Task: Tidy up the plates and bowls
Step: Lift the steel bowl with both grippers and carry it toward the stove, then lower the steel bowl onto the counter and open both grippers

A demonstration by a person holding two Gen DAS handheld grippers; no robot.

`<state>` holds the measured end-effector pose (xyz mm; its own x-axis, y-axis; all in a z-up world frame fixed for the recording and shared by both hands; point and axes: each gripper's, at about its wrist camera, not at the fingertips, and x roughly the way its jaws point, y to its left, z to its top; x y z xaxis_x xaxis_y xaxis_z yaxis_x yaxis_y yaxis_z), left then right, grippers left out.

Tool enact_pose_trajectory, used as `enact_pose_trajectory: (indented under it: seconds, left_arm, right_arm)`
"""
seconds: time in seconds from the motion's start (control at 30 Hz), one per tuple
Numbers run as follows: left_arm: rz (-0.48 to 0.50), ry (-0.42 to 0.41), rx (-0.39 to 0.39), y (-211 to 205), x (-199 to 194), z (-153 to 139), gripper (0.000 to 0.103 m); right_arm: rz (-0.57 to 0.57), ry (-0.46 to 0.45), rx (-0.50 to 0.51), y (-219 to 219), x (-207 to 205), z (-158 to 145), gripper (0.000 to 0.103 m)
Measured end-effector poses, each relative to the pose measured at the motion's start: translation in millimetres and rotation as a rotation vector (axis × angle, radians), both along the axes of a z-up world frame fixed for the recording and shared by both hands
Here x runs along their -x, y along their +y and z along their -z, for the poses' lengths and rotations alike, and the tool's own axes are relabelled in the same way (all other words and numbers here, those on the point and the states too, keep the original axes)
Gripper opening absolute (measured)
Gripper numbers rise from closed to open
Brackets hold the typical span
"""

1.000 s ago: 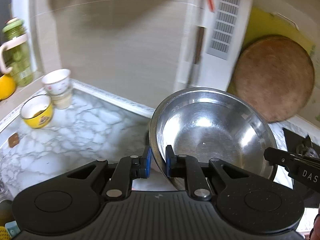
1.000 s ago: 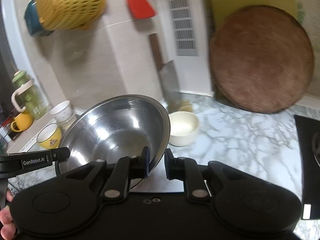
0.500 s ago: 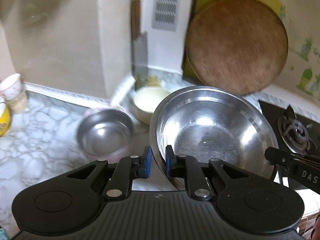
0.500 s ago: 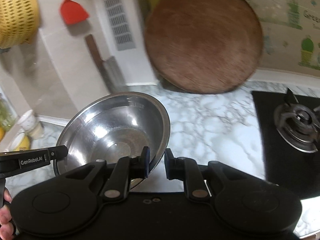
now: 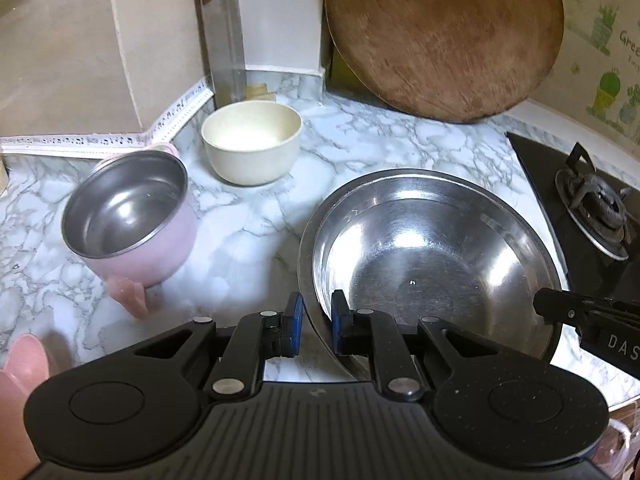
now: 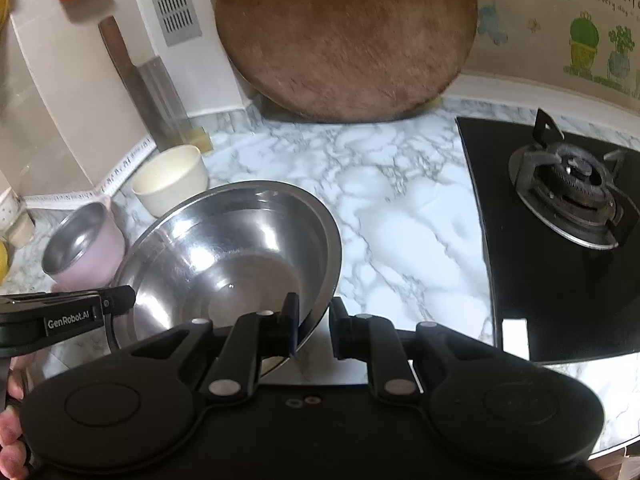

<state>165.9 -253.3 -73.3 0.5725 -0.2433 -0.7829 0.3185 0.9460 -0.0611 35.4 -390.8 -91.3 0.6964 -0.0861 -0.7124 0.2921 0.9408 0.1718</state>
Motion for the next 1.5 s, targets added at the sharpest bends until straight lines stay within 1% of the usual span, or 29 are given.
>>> enact_pose_trajectory:
  seconds: [0.3, 0.4, 0.53, 0.7, 0.83, 0.97, 1.2, 1.27, 1.3, 1.37, 1.4, 1.43, 1.47, 1.5]
  left_arm:
    - [0.008, 0.029, 0.009, -1, 7, 22, 0.014]
    - [0.024, 0.005, -0.003, -3, 10, 22, 0.014]
    - [0.039, -0.004, -0.008, -4, 11, 23, 0.014]
    - [0.048, 0.012, 0.003, -2, 8, 22, 0.014]
    - [0.062, 0.031, 0.027, 3, 6, 22, 0.014]
    - [0.075, 0.044, 0.033, 6, 6, 21, 0.014]
    - [0.088, 0.075, 0.054, 11, 6, 17, 0.016]
    - [0.090, 0.077, 0.061, 14, 7, 16, 0.016]
    - [0.092, 0.075, 0.062, 14, 8, 15, 0.018]
    - [0.102, 0.072, 0.068, 16, 9, 13, 0.025]
    - [0.102, 0.068, 0.073, 17, 10, 12, 0.033]
    - [0.101, 0.061, 0.077, 19, 11, 9, 0.043]
    - [0.101, 0.053, 0.084, 21, 12, 7, 0.048]
    - [0.099, 0.043, 0.093, 23, 14, 4, 0.057]
  right_arm:
    - [0.006, 0.024, -0.004, -1, 7, 15, 0.016]
    - [0.012, 0.037, -0.006, -2, 8, 21, 0.016]
    - [0.023, 0.049, -0.016, -4, 9, 25, 0.016]
    - [0.032, 0.055, -0.012, -3, 9, 25, 0.017]
    - [0.044, 0.061, -0.012, -2, 9, 24, 0.020]
    - [0.046, 0.056, -0.005, -1, 10, 22, 0.023]
    - [0.048, 0.039, 0.004, 2, 15, 12, 0.027]
    - [0.042, 0.032, 0.007, 4, 17, 8, 0.030]
    - [0.039, 0.027, 0.010, 5, 18, 6, 0.031]
    - [0.031, 0.016, 0.017, 7, 20, 1, 0.034]
    - [0.029, 0.012, 0.020, 9, 20, -1, 0.035]
    - [0.027, 0.007, 0.020, 10, 21, -3, 0.036]
    - [0.026, 0.004, 0.018, 11, 21, -4, 0.037]
    - [0.024, 0.000, 0.017, 12, 22, -6, 0.038]
